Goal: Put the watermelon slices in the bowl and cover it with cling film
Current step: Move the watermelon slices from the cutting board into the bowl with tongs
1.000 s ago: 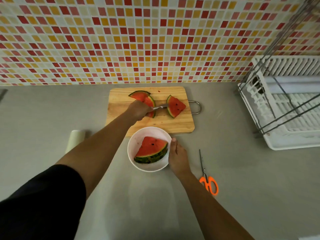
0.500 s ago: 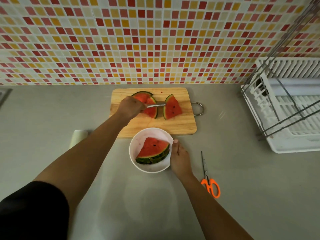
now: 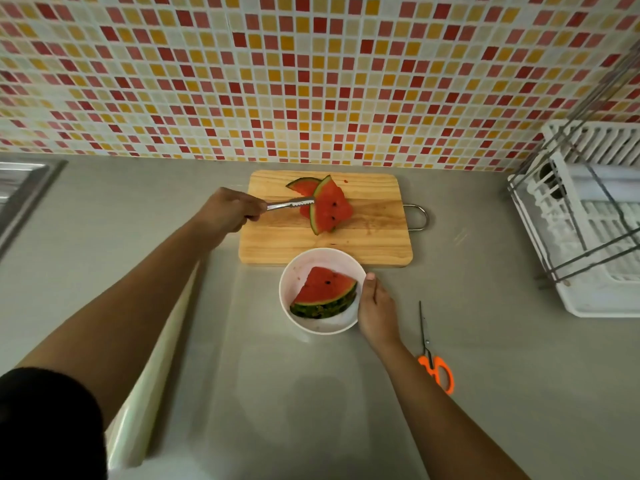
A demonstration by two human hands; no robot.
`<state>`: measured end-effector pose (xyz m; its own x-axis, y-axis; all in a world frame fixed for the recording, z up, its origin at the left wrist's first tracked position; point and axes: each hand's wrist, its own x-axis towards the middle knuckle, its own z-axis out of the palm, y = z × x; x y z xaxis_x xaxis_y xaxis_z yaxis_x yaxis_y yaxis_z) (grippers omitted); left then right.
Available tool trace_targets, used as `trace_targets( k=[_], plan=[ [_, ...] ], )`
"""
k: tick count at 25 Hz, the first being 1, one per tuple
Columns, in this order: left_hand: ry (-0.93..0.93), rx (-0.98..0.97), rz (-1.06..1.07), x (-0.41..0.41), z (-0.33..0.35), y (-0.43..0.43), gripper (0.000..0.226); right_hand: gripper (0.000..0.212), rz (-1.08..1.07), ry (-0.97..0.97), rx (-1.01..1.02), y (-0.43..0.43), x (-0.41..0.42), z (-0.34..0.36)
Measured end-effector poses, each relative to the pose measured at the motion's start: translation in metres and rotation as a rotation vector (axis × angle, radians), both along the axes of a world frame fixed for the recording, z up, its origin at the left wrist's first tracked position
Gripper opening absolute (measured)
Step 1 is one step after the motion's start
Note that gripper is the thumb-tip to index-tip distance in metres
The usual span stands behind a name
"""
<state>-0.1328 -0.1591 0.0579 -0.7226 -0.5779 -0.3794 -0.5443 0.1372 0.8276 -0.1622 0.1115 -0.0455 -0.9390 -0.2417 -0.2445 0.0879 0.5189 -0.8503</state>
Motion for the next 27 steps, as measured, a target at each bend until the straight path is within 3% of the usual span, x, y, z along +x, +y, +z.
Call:
trace_targets(
  k=[6,10,19,22,27],
  plan=[
    [-0.005,-0.169,-0.276,0.064,0.023,0.011,0.02,0.047,0.008,-0.011,-0.006,0.0,0.0,0.001],
    [0.027,-0.336,-0.24,0.076,0.007,0.033,0.022,0.051,0.005,-0.034,0.002,-0.001,-0.001,0.001],
    [-0.011,-0.774,-0.399,0.085,-0.008,0.053,0.019,0.056,0.011,-0.05,0.014,-0.001,-0.001,0.001],
    [-0.004,-0.726,-0.363,0.082,-0.007,0.052,0.019,0.057,0.024,-0.048,0.021,-0.001,-0.002,0.001],
    [-0.097,-0.433,-0.076,0.032,-0.02,0.028,0.024,0.052,0.029,-0.031,0.012,-0.001,-0.002,0.001]
  ],
)
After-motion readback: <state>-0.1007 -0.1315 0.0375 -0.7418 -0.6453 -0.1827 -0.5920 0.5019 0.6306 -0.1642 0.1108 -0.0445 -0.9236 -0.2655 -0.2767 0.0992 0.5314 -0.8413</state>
